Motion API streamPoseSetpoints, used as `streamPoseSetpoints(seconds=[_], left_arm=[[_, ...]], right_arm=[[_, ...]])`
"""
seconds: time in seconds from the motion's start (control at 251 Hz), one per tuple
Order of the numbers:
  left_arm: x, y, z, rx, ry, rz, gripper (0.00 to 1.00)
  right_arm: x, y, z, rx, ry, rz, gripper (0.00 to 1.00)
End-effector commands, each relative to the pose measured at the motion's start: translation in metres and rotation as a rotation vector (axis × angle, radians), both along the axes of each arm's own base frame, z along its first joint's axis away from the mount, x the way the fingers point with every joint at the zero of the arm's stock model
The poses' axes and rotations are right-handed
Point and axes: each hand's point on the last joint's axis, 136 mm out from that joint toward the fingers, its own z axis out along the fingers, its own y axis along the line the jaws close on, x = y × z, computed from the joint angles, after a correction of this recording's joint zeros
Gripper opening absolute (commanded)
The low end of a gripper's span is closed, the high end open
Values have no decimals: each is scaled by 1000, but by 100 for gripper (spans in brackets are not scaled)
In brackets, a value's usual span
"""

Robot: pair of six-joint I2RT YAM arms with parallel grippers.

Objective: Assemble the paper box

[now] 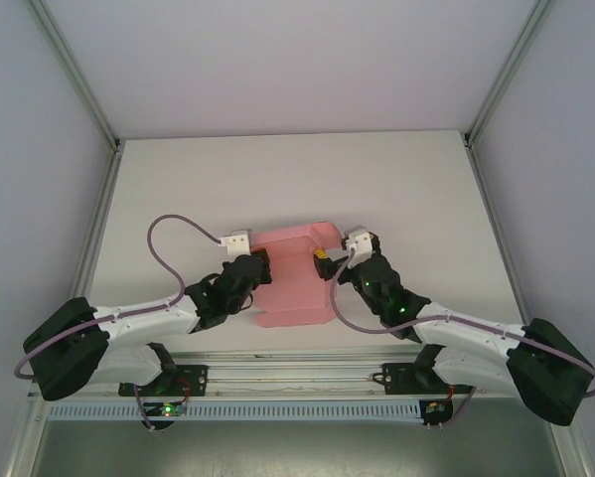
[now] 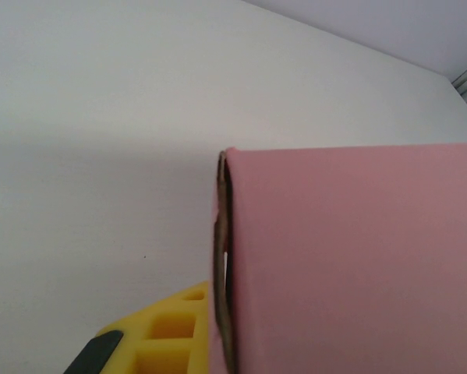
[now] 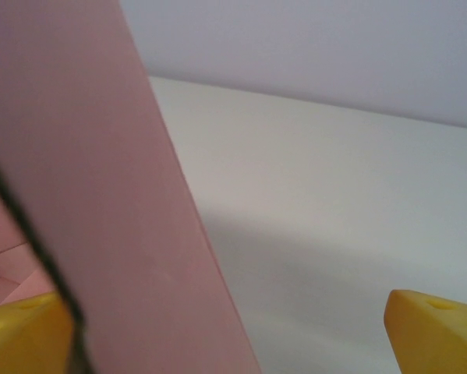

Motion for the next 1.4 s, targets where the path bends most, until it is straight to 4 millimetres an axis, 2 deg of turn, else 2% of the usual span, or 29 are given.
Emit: streamPoseSetpoints(seconds=[0.0, 0.024, 0.036, 0.208, 0.343, 0.515, 0.726, 0.826, 0.858, 0.866, 0.878, 0.998, 1.129, 1.229, 1.309, 1.393], left_arm=[[2, -1, 22, -106, -48, 38, 0], [2, 0, 23, -112, -52, 38, 0], [2, 0, 25, -117, -55, 38, 0], [-2, 2, 32, -154, -67, 28, 0], [-3, 2, 35, -160, -69, 23, 0], [0, 5, 30, -118, -57, 34, 0], [0, 7, 25, -62, -50, 30, 0], [-1, 9, 26, -48, -55, 25, 0], [-2, 8, 26, -42, -56, 17, 0], [-2, 8, 26, -39, -57, 16, 0], [-2, 8, 26, -38, -57, 15, 0], [-4, 6, 28, -23, -60, -11, 0], [-4, 5, 28, -15, -62, -21, 0], [-3, 7, 27, -9, -62, -12, 0], [-3, 7, 27, -6, -64, -7, 0], [-2, 7, 26, -4, -63, -3, 0]], right_arm=[[-7, -7, 6, 23, -12, 4, 98], [-8, -8, 9, 31, -17, 5, 98], [-11, -11, -1, 17, -2, 6, 98], [-21, -33, -16, 74, 17, -24, 98], [-26, -46, -18, 93, 26, -40, 98], [-28, -64, 1, 137, -19, -73, 98], [-21, -113, 31, 110, -51, -257, 98], [-14, -131, 39, 104, -49, -314, 98], [-12, -132, 33, 101, -21, -308, 98], [-10, -132, 42, 112, -32, -301, 98], [-9, -131, 44, 116, -29, -289, 98], [3, -106, 50, 170, 55, -92, 99], [12, -70, 47, 204, 144, 148, 98], [11, -40, 46, 228, 212, 333, 98], [8, -24, 41, 255, 268, 437, 98], [9, -18, 35, 264, 305, 460, 98]])
